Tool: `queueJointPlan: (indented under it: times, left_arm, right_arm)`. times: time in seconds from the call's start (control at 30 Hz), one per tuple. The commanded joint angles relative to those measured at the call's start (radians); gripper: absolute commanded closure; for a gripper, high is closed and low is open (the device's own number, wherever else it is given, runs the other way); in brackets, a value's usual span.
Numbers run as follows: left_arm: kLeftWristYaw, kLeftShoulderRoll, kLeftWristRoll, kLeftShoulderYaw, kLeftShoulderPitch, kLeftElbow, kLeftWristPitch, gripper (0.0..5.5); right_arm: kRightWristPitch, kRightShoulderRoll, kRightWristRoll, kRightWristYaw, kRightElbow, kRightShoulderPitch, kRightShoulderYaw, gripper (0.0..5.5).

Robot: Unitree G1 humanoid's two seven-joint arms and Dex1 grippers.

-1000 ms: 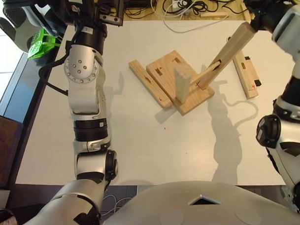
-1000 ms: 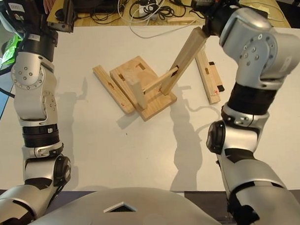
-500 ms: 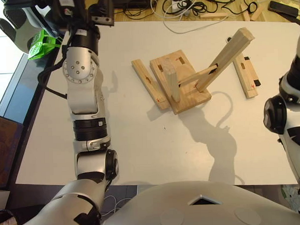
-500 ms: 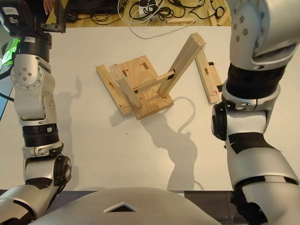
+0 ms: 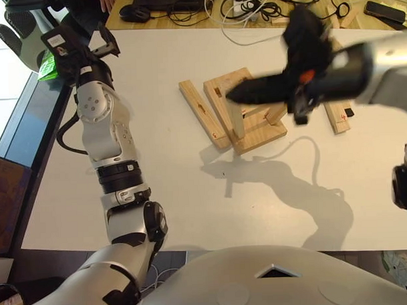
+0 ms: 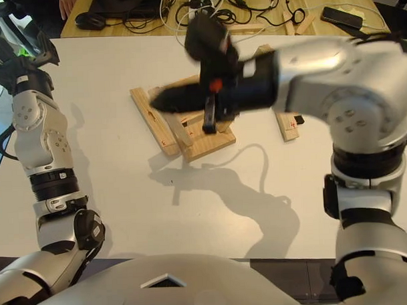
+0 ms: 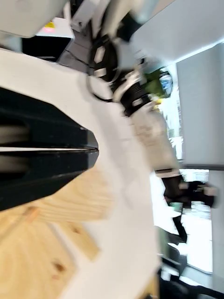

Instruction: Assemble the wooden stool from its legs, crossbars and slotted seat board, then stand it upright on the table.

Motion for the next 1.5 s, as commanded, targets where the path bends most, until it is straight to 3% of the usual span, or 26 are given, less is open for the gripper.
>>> queueJointPlan:
  times: [0.03,0.1,0.2,0.3,0.4,0.5,0.7,0.87,1.0,1.1,1.17,1.23,1.43,1.5]
  left_arm:
    - [0.004,-0.002,0.003,-0.013,0.004,-0.01,0.007,0.56]
    - [0.005,-0.002,0.001,-0.012,0.006,-0.006,0.005,0.56]
    - [0.0,-0.006,-0.002,-0.017,0.008,-0.002,0.001,0.56]
    - [-0.002,-0.006,-0.001,-0.021,0.01,0.0,-0.004,0.56]
    - [-0.001,-0.007,-0.001,-0.024,0.005,-0.003,-0.004,0.56]
    - [-0.006,-0.006,-0.002,-0.029,-0.001,-0.001,-0.003,0.56]
    - [-0.001,-0.008,-0.002,-0.025,0.013,-0.006,0.0,0.56]
    - [0.003,-0.011,-0.002,-0.026,0.011,0.001,-0.005,0.56]
    - [-0.006,-0.007,-0.002,-0.031,0.004,0.007,-0.011,0.56]
    - [-0.008,-0.009,0.0,-0.036,0.009,0.007,-0.014,0.56]
    - [-0.008,-0.011,0.001,-0.038,0.006,0.008,-0.014,0.56]
    - [-0.01,-0.012,0.0,-0.042,-0.001,0.011,-0.015,0.56]
    - [-0.009,-0.01,-0.001,-0.04,0.008,0.004,-0.013,0.56]
    - [-0.008,-0.013,-0.001,-0.042,0.009,0.002,-0.012,0.56]
  right_arm:
    - [0.02,-0.034,-0.06,0.008,-0.007,-0.019,0.054,5.49]
    - [-0.02,-0.007,-0.035,0.037,0.006,-0.044,-0.014,5.49]
    - [-0.126,0.06,0.125,0.127,0.045,-0.078,-0.232,5.49]
    - [-0.218,0.199,0.143,0.002,0.21,-0.218,-0.353,5.49]
    - [-0.301,0.267,0.035,-0.025,0.293,-0.286,-0.285,5.49]
    - [-0.332,0.251,-0.043,0.067,0.265,-0.24,-0.161,5.49]
    - [-0.371,-0.028,-0.242,0.349,0.076,0.007,0.17,5.49]
    - [-0.339,0.086,-0.161,0.303,0.098,-0.04,0.035,5.49]
    - [-0.323,0.111,-0.054,0.324,0.112,-0.048,-0.088,5.49]
    - [-0.315,0.214,0.022,0.22,0.21,-0.155,-0.211,5.49]
    - [-0.352,0.272,-0.005,0.174,0.287,-0.24,-0.229,5.49]
    - [-0.379,0.273,-0.071,0.197,0.319,-0.264,-0.171,5.49]
    - [-0.377,0.07,-0.275,0.379,0.21,-0.02,0.18,5.49]
    - [-0.362,0.085,-0.26,0.357,0.186,-0.003,0.172,5.49]
